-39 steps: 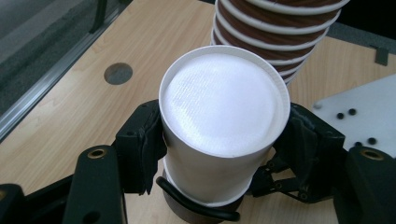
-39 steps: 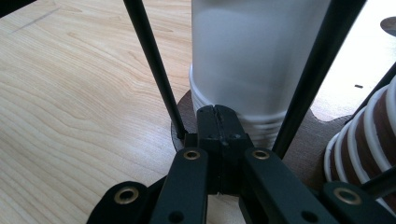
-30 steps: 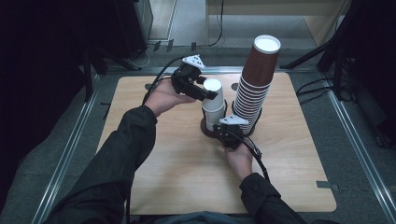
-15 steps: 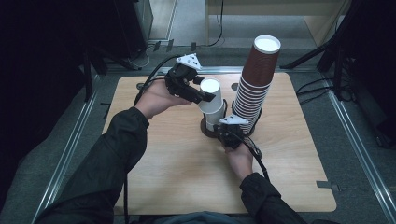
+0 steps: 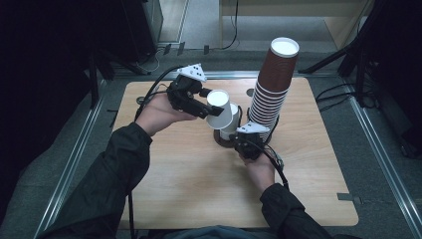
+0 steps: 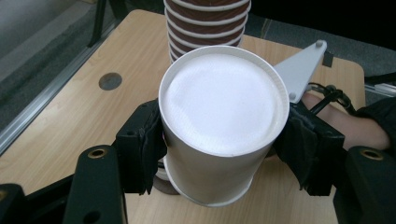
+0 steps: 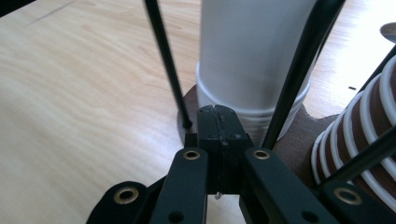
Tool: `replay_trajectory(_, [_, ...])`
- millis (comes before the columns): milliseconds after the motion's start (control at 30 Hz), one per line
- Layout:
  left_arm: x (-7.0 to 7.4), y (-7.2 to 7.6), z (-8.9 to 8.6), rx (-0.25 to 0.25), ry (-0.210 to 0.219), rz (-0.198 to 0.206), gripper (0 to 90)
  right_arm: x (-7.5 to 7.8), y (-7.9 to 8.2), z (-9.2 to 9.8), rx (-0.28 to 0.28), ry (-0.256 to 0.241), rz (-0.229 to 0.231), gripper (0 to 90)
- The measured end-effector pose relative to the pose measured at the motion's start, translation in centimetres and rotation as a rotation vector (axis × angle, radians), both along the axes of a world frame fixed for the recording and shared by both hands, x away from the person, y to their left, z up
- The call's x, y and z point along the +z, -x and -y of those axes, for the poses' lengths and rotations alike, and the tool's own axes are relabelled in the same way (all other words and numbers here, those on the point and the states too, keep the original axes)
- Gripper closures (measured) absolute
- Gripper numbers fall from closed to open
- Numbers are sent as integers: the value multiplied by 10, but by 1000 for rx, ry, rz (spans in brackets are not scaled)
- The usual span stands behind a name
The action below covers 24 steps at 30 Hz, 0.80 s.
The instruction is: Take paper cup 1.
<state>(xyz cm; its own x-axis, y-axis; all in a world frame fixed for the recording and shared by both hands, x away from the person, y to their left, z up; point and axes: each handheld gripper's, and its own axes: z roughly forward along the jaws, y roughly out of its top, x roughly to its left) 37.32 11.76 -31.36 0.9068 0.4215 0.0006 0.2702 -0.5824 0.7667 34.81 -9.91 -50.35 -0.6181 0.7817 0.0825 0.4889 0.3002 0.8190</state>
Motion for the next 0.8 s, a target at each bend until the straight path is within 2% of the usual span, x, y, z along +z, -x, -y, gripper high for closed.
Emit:
replay_trajectory(200, [-11,7,-10,14,4,-16,347,10,8,5,61,8,1,855])
replay_trajectory(233, [-12,8,-12,17,5,-18,347,12,9,8,109,-6,2,835])
replay_trajectory(267, [-14,8,-13,19,7,-22,347,12,9,8,109,-6,2,835])
replay_trajectory(300, [-15,9,-14,18,4,-23,347,12,9,9,130,-13,-6,823])
replay_trajectory(367, [-20,12,-18,19,11,-28,347,13,10,11,164,-7,-53,812])
replay_trajectory(467, [-22,15,-21,21,8,-26,347,14,12,14,173,-5,-59,805])
replay_trajectory(633, [-31,22,-30,22,25,-33,348,17,19,21,207,-29,-37,766])
replay_trajectory(767, [-41,27,-35,21,32,-43,347,24,23,25,273,-43,-9,722])
replay_trajectory(800, [-44,28,-36,21,37,-46,347,24,23,25,273,-43,-9,722])
